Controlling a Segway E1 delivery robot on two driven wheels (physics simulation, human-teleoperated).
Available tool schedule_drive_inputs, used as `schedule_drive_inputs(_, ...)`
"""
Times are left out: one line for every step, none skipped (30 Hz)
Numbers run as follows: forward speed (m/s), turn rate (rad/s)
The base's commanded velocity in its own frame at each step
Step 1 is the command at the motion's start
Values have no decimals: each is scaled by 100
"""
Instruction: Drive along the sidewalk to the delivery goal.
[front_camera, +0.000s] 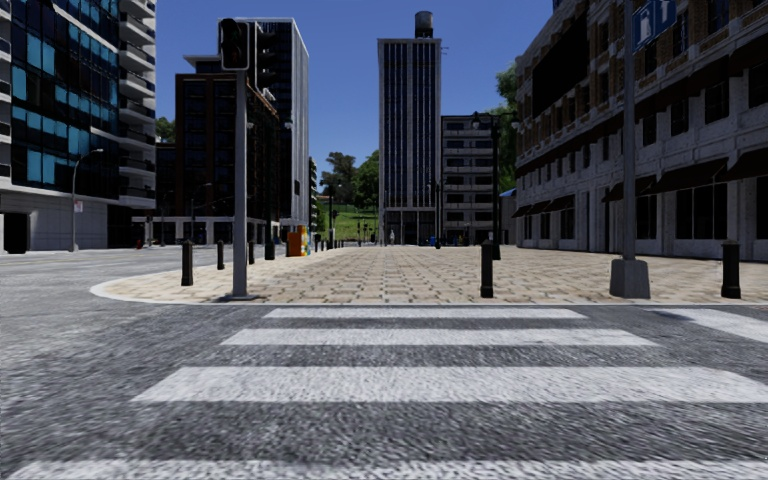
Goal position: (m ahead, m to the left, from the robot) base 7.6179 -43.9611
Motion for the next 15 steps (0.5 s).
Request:
schedule_drive_inputs(200, 0)
schedule_drive_inputs(200, 0)
schedule_drive_inputs(200, 0)
schedule_drive_inputs(200, 0)
schedule_drive_inputs(200, 0)
schedule_drive_inputs(200, 0)
schedule_drive_inputs(200, 0)
schedule_drive_inputs(200, 0)
schedule_drive_inputs(200, 0)
schedule_drive_inputs(200, 0)
schedule_drive_inputs(200, 0)
schedule_drive_inputs(200, 0)
schedule_drive_inputs(200, 0)
schedule_drive_inputs(200, 0)
schedule_drive_inputs(200, 0)
